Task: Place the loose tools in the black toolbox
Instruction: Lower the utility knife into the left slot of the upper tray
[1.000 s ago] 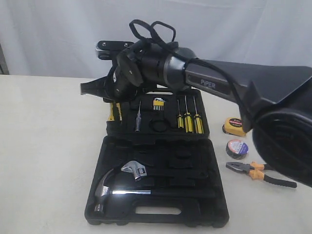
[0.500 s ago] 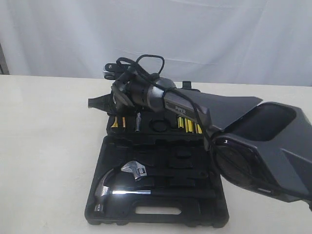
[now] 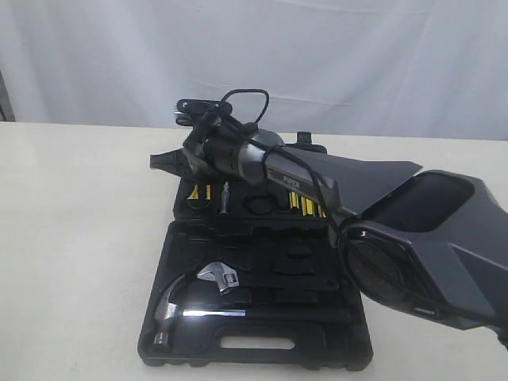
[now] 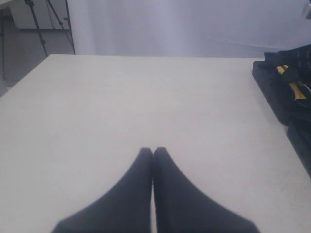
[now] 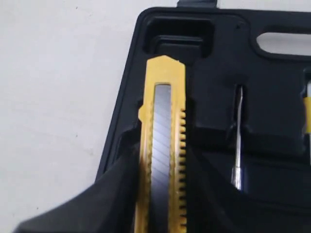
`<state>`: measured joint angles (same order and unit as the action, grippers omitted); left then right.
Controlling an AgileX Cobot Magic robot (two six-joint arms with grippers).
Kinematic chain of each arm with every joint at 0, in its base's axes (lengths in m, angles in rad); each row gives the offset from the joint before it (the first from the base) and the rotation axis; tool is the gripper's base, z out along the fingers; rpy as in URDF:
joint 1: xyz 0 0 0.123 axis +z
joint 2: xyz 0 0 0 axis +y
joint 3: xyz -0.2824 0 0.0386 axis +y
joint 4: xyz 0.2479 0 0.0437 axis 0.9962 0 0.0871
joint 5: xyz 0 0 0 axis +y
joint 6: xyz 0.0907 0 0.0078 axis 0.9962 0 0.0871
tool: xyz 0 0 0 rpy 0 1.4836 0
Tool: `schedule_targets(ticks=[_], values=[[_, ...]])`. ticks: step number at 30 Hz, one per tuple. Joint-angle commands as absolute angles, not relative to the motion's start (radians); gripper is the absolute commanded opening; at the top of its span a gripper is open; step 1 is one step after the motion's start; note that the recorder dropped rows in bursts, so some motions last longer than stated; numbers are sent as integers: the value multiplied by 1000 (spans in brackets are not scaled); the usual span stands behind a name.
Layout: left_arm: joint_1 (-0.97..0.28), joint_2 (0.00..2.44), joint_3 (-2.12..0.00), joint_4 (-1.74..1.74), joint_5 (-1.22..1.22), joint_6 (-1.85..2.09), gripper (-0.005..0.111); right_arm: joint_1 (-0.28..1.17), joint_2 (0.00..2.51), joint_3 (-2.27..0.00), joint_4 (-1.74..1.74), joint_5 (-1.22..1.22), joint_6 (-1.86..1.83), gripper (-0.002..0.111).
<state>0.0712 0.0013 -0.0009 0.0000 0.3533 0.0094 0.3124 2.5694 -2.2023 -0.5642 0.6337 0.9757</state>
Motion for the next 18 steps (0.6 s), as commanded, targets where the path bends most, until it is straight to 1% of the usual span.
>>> schedule_targets(ticks=[1,6,14,18], values=[[69,0,0,0,342,7,0,350,2565,-2209,-748,628,1092,-1],[69,0,0,0,342,7,0,388,2567,-2209,-896,633,1204,-1],[69,0,0,0,342,7,0,387,2599,-2209,-902,680,1212,-1],[69,0,0,0,342,7,0,387,2624,-2209,-908,651,1223,-1]])
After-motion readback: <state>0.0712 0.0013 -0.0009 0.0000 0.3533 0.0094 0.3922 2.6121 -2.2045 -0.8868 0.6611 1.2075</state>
